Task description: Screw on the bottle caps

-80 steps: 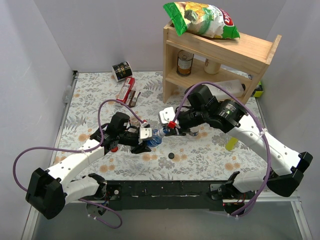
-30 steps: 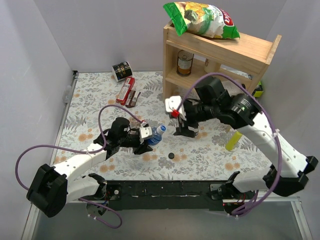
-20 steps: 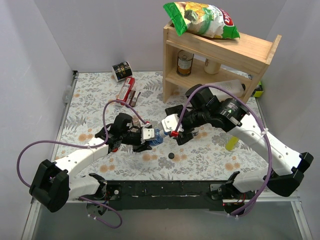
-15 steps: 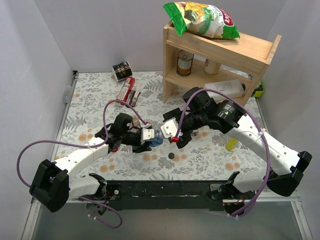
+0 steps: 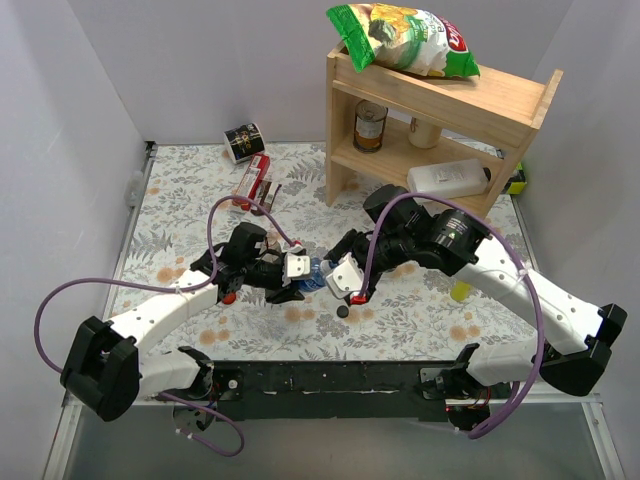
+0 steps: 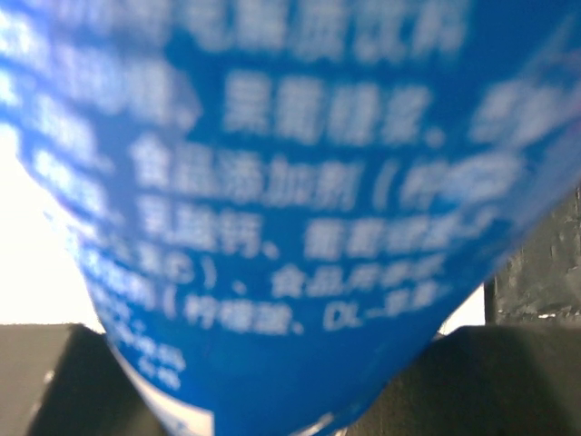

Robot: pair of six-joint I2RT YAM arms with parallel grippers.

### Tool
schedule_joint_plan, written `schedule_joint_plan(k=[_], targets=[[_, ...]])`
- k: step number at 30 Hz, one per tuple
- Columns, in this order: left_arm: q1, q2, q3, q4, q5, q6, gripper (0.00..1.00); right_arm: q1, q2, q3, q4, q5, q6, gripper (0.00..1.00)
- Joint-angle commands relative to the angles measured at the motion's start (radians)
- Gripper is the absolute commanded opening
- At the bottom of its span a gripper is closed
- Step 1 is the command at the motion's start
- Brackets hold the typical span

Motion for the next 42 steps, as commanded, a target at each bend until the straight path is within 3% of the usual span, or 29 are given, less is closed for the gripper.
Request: schedule_joint_plan(k=[1, 15, 18, 25, 31, 35, 37, 40, 41, 42], targets=[[-0.004, 0.012, 0.048, -0.034, 0.022, 0.069, 0.0, 0.008, -0.007, -0.01, 0.031, -0.024, -0.031, 0.62], [-0.004, 0.035, 0.076, -0.019, 0.027, 0.091, 0.0, 0.008, 0.036, -0.017, -0.012, 0.017, -0.057, 0.34], [-0.004, 0.035, 0.076, 0.013, 0.004, 0.057, 0.0, 0.008, 0.056, -0.002, 0.006, 0.031, 0.012, 0.26], [-0.006, -0.008, 0.058, 0.179, -0.099, -0.135, 0.0, -0.073, 0.261, 0.228, -0.114, -0.092, 0.383, 0.17], [-0.006, -0.025, 0.051, 0.219, -0.183, -0.182, 0.0, -0.162, 0.445, 0.429, -0.221, -0.248, 0.739, 0.12], [-0.006, -0.033, 0.042, 0.226, -0.2, -0.231, 0.0, -0.246, 0.521, 0.423, -0.198, -0.401, 1.056, 0.06], [-0.006, -0.036, 0.026, 0.226, -0.205, -0.245, 0.0, -0.268, 0.53, 0.452, -0.181, -0.454, 1.11, 0.11], [-0.006, -0.051, 0.002, 0.217, -0.185, -0.241, 0.0, -0.286, 0.533, 0.565, -0.204, -0.415, 1.048, 0.24], [-0.006, -0.054, -0.008, 0.199, -0.173, -0.233, 0.0, -0.297, 0.535, 0.648, -0.21, -0.42, 1.041, 0.38], [-0.006, -0.057, -0.01, 0.188, -0.139, -0.218, 0.0, -0.308, 0.535, 0.682, -0.216, -0.429, 1.023, 0.44]])
